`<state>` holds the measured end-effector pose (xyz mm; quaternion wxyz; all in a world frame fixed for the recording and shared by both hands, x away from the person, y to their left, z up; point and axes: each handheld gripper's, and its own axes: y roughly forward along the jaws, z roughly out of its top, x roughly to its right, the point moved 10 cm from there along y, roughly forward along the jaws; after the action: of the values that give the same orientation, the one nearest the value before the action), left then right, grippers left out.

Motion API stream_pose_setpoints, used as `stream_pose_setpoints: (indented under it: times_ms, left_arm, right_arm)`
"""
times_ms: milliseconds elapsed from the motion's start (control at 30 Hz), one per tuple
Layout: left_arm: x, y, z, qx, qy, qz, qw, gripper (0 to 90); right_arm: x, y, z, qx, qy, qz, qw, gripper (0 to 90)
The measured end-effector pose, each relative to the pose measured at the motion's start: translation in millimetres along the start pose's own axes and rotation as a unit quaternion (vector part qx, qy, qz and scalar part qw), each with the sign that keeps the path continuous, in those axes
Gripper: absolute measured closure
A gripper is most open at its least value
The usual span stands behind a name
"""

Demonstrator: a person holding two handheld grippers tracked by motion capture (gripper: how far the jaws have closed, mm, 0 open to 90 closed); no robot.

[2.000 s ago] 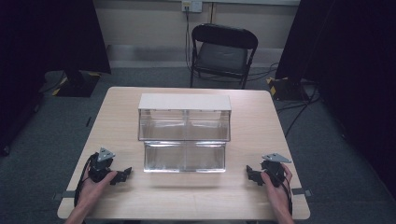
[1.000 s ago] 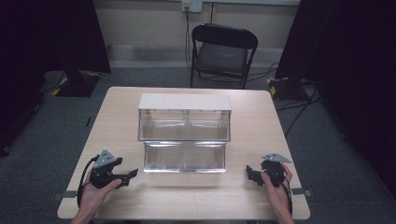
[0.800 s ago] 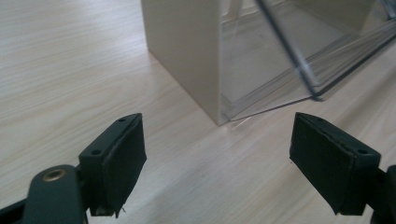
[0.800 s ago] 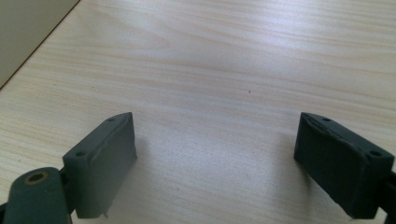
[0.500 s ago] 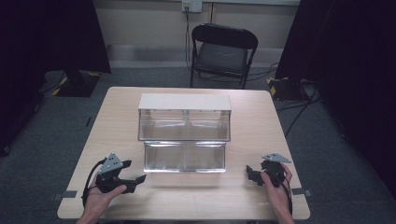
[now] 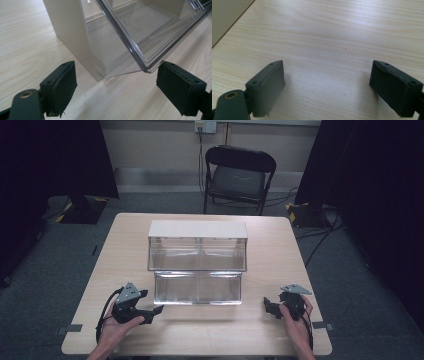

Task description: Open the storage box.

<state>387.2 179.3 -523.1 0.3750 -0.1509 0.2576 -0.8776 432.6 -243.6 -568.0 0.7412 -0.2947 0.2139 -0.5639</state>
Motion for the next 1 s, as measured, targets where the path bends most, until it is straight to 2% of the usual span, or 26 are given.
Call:
stream_pose_setpoints:
  times_ms: [133, 200, 267, 500, 533, 767, 800, 867, 933, 1000]
  left_arm:
    - [-0.9, 2.8, 2.2, 0.007, -0.004, 0.001, 1.0000, 16.8]
    - [-0.8, 4.8, 2.2, 0.006, -0.010, -0.005, 0.9999, 16.0]
    - [-0.8, 6.0, 2.4, 0.006, -0.002, -0.005, 1.0000, 16.3]
    - [4.3, 3.3, 6.0, 0.019, -0.001, -0.016, 0.9997, 15.7]
    - [4.0, 3.0, 6.3, 0.018, 0.006, -0.014, 0.9997, 16.1]
    - [6.4, 2.6, 6.4, 0.019, 0.002, -0.016, 0.9997, 17.4]
    - [5.8, 2.3, 6.5, 0.018, 0.006, -0.014, 0.9997, 18.2]
    - [6.9, 2.4, 6.4, 0.018, 0.002, -0.021, 0.9996, 19.2]
    - [6.5, 2.1, 6.5, 0.018, 0.004, -0.019, 0.9997, 19.9]
    - [8.1, 0.5, 8.2, 0.025, 0.003, -0.027, 0.9993, 18.2]
  right_arm:
    - [0.0, 0.0, 0.0, 0.000, 0.000, 0.000, 1.0000, 11.9]
    - [0.0, 0.0, 0.1, 0.000, 0.000, 0.000, 1.0000, 11.8]
    - [-0.1, 0.1, 0.1, 0.000, 0.000, 0.000, 1.0000, 11.8]
    - [-0.1, 0.1, 0.1, 0.000, 0.000, 0.000, 1.0000, 11.7]
    - [-0.1, 0.1, 0.1, 0.000, 0.000, 0.000, 1.0000, 11.7]
    - [-0.1, 0.2, 0.2, 0.000, 0.000, 0.000, 1.0000, 11.7]
    - [-0.1, 0.2, 0.2, 0.000, 0.000, 0.000, 1.0000, 11.6]
    - [-0.1, 0.2, 0.2, 0.000, 0.000, 0.000, 1.0000, 11.6]
    - [-0.2, 0.3, 0.2, 0.000, 0.000, 0.000, 1.0000, 11.5]
    - [-0.1, 0.3, 0.2, -0.001, 0.000, 0.000, 1.0000, 11.5]
